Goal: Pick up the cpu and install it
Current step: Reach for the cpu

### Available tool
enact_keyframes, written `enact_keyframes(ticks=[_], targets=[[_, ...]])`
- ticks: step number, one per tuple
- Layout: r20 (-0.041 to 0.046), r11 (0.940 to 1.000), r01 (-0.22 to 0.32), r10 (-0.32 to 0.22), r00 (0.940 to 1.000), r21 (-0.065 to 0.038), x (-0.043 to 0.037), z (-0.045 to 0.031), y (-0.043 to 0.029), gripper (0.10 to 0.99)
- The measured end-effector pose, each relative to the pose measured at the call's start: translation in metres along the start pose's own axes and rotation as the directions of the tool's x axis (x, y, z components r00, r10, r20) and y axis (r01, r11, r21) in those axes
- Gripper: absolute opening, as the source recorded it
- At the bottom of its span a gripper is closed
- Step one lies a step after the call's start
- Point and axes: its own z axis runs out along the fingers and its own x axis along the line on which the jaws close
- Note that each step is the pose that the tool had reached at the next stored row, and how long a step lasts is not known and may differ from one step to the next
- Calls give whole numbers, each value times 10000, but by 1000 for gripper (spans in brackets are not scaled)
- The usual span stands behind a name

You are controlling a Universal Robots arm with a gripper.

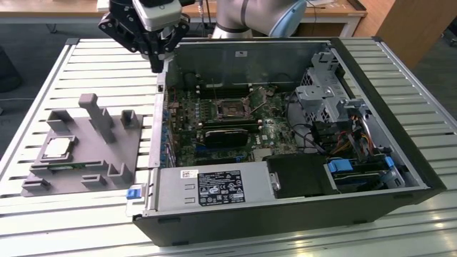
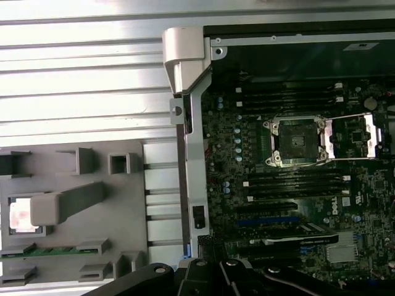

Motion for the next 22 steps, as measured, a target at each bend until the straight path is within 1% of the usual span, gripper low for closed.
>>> enact_keyframes(ticks=[22], targets=[[0, 10000, 0, 0, 10000, 1, 65, -2, -5, 106]])
